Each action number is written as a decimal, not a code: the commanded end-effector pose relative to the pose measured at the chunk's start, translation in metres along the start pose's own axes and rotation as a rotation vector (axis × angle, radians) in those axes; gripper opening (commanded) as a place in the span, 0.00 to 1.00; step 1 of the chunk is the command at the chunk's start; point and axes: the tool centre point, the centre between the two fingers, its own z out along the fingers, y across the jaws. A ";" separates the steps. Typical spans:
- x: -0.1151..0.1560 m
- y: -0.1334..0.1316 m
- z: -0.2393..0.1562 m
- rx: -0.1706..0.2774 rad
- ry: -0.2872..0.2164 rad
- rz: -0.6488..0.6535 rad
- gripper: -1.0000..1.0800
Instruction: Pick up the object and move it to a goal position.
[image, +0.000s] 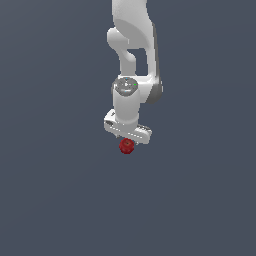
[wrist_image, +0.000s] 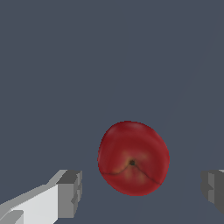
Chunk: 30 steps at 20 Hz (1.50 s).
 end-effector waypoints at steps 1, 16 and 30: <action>-0.001 0.001 0.004 0.000 0.002 0.031 0.96; -0.003 0.003 0.028 0.000 0.002 0.056 0.96; -0.002 0.002 0.057 0.000 0.003 0.059 0.00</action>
